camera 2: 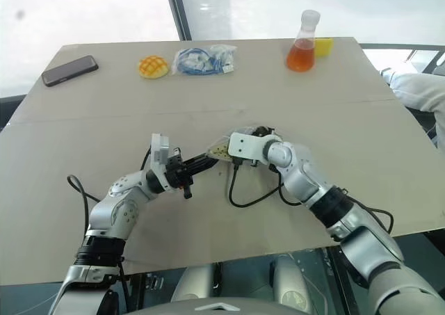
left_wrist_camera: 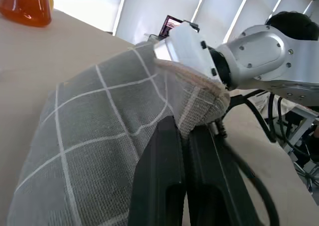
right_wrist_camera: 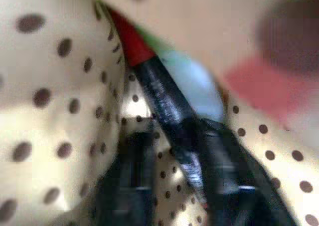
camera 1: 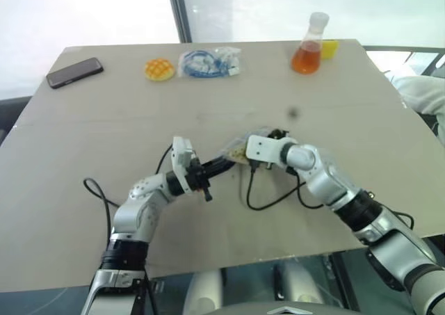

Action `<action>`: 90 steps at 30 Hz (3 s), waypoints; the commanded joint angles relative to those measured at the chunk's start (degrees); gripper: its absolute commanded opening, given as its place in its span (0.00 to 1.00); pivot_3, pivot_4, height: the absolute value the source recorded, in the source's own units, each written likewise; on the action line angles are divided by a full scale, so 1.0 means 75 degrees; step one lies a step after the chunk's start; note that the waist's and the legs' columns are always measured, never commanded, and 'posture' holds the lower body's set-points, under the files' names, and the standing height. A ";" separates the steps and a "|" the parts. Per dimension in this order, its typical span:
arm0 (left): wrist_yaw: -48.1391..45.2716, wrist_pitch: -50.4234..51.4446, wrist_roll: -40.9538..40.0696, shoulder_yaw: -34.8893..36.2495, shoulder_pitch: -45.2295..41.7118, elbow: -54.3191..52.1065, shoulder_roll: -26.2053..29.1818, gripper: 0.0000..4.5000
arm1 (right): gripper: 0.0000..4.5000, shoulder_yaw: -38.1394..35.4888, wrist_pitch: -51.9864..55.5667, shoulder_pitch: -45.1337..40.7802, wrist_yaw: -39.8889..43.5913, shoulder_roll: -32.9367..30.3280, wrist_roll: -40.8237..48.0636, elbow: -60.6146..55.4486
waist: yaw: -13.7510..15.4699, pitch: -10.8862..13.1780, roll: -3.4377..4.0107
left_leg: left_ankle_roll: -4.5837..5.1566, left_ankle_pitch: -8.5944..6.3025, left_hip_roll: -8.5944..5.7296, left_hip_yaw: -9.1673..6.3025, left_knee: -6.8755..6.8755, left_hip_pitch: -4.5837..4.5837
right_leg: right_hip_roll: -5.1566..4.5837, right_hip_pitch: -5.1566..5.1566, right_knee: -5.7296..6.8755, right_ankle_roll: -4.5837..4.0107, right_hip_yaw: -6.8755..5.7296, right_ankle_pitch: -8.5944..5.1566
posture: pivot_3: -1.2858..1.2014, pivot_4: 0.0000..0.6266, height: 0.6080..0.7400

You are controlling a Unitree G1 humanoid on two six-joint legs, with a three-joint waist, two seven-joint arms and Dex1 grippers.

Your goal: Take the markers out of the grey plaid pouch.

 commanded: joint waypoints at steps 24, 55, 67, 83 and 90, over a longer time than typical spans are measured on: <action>0.0728 -0.1995 0.1282 0.0055 -0.0514 0.0881 -0.0352 0.00 | 0.03 -0.4023 0.2759 0.1924 0.1148 0.0225 0.4625 -0.5235 | 0.0061 0.0007 0.0008 | -0.0001 -0.0001 0.0001 0.0000 -0.0001 -0.0014 | 0.0000 -0.0004 -0.0006 -0.0005 0.0000 0.0003 | 0.52 0.24 1.00; 0.0085 -0.0572 0.0146 -0.0009 -0.0128 -0.0496 -0.0219 0.00 | 0.02 -0.3782 0.4525 0.1082 0.1058 -0.0938 0.5642 -0.4221 | 0.0051 0.0011 0.0010 | 0.0000 -0.0002 0.0003 0.0003 -0.0002 -0.0017 | 0.0003 -0.0006 -0.0010 -0.0007 0.0007 0.0003 | 0.52 0.24 1.00; 0.0081 -0.0527 0.0261 -0.0020 -0.0115 -0.0597 -0.0134 0.00 | 0.31 -0.3988 0.4529 0.1339 0.1432 -0.1788 0.6534 -0.4450 | 0.0056 0.0011 0.0009 | 0.0000 -0.0002 0.0002 0.0003 -0.0002 -0.0018 | 0.0001 -0.0007 -0.0012 -0.0007 0.0007 0.0003 | 0.52 0.24 1.00; 0.0157 -0.0540 0.0360 -0.0153 -0.0072 -0.0844 -0.0167 0.00 | 0.06 -0.4737 0.5643 0.1036 0.0443 -0.1059 0.7629 -0.4216 | 0.0050 0.0012 0.0008 | 0.0000 -0.0002 0.0002 0.0003 -0.0001 -0.0017 | 0.0002 -0.0007 -0.0011 -0.0008 0.0008 0.0003 | 0.52 0.24 1.00; 0.0433 -0.0098 0.0169 -0.0172 -0.0075 -0.1459 -0.0136 0.00 | 0.01 -0.4497 0.5691 0.0876 0.0047 -0.0839 0.7581 -0.3703 | 0.0050 0.0012 0.0009 | 0.0000 -0.0002 0.0002 0.0003 -0.0001 -0.0017 | 0.0002 -0.0007 -0.0010 -0.0008 0.0009 0.0003 | 0.52 0.24 1.00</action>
